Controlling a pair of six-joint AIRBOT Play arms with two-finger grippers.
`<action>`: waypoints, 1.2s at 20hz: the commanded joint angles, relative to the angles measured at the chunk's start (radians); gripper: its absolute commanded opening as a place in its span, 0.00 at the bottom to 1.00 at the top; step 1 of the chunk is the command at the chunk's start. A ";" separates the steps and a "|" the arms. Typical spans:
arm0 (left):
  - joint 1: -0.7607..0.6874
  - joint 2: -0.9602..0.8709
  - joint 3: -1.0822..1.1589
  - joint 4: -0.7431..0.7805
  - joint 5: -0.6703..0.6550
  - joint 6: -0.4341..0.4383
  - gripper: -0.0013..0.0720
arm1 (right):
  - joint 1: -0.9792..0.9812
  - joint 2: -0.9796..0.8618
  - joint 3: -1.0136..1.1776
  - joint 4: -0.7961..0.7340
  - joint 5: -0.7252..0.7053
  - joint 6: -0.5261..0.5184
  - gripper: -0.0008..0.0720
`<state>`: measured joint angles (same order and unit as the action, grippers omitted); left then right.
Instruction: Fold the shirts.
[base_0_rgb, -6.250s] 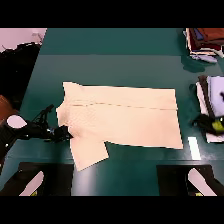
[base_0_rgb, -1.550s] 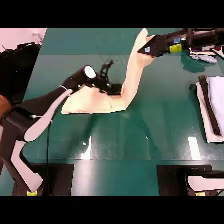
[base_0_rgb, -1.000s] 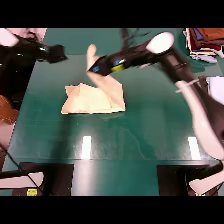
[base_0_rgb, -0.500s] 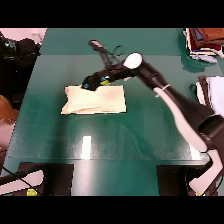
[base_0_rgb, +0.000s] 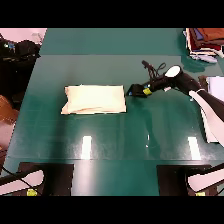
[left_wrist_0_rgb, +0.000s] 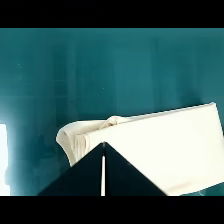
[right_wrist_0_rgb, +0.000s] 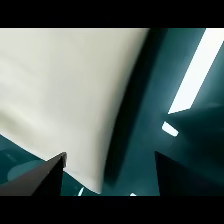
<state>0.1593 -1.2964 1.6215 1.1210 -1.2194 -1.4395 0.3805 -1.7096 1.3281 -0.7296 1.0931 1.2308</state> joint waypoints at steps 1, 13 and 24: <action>0.000 -0.001 0.000 -0.002 0.000 0.000 0.05 | -0.011 -0.066 -0.048 0.098 0.006 0.008 0.86; -0.131 -0.001 0.000 -0.003 -0.003 0.000 0.05 | 0.167 -0.303 0.380 0.254 -0.003 -0.047 0.03; -0.291 -0.001 0.000 -0.018 0.033 -0.001 0.05 | -0.375 0.068 0.423 -0.113 0.010 0.082 0.03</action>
<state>-0.1139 -1.2972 1.6215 1.1126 -1.1957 -1.4395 0.1741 -1.7363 1.7470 -0.7372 1.1011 1.2869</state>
